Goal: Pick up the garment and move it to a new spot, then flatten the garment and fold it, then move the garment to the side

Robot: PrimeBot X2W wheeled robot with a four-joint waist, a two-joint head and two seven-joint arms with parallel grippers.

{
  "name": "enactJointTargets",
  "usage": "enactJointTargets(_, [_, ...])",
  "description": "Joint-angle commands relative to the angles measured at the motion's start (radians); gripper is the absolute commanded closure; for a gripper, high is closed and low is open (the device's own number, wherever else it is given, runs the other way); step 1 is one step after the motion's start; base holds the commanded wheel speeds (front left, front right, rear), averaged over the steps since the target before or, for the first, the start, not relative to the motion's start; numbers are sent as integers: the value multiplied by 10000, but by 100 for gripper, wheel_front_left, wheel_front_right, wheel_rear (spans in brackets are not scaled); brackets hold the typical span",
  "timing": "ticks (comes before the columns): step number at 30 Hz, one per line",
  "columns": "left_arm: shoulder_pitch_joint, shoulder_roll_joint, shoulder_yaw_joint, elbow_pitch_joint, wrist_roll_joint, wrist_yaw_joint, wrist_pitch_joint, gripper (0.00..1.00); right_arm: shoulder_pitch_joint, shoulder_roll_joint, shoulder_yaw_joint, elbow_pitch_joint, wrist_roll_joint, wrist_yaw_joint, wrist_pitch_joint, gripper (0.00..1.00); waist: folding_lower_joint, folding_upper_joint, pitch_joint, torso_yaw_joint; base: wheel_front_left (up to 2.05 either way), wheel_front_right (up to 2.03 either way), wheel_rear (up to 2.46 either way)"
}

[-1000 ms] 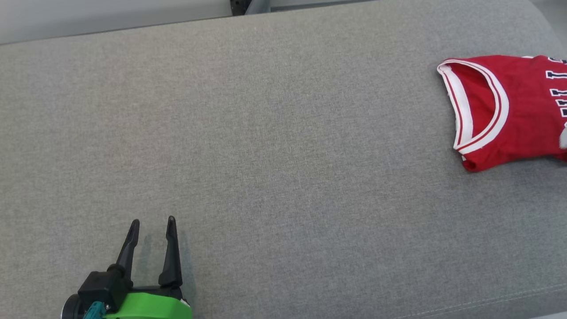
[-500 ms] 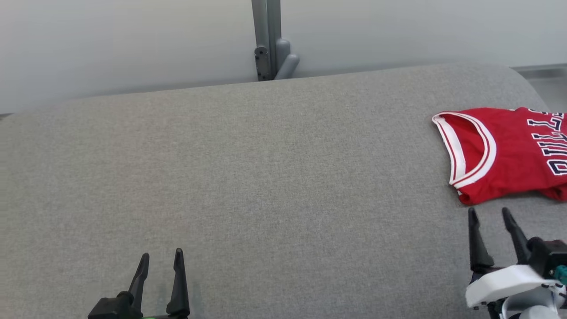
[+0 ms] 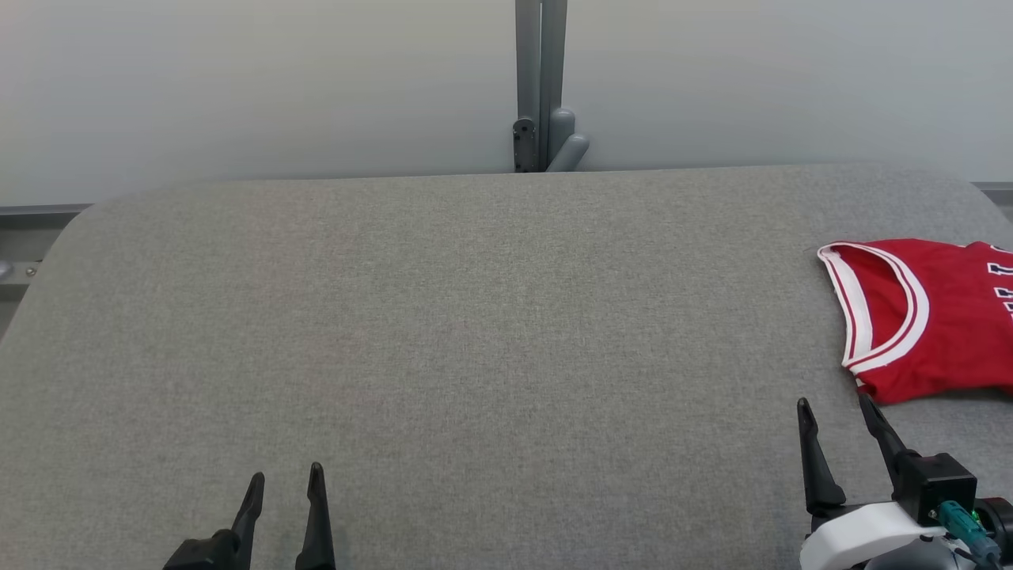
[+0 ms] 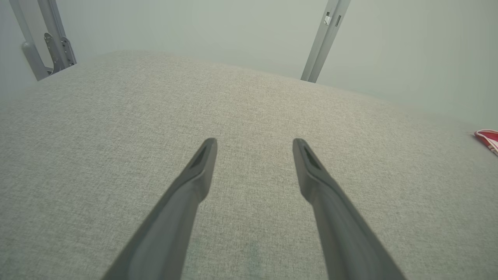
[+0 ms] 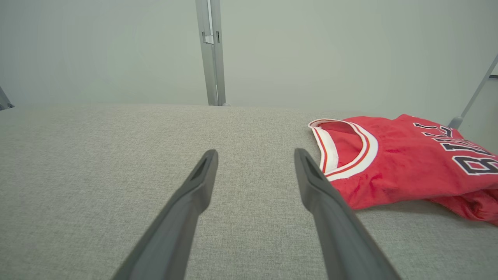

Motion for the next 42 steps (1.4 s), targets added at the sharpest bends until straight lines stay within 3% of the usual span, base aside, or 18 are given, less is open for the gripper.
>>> enactJointTargets(1, [-175,24,54,38,-27,7,2,0,144,-5,-69,-31,-166,-8,-24,0,0,31,-49,74,0,0,0])
enactJointTargets(21, [-201,24,-119,34,-267,107,2,0,90,46,306,164,59,-8,-25,0,0,31,-174,187,0,0,0])
enactJointTargets(23, [-194,44,-66,46,-288,90,8,0,54,78,358,149,47,6,-25,0,0,31,-131,-705,0,0,0])
enactJointTargets(39, [-182,28,-174,-14,-313,170,2,0,75,40,266,51,-209,-11,-24,0,0,31,-116,-709,0,0,0])
enactJointTargets(40, [-142,-6,-195,14,-229,126,-1,100,30,75,320,82,-137,4,0,100,0,0,-113,-707,0,0,0])
enactJointTargets(42, [-68,-25,-203,154,-250,125,6,100,51,124,325,263,-112,6,25,100,0,0,-112,-707,0,0,0])
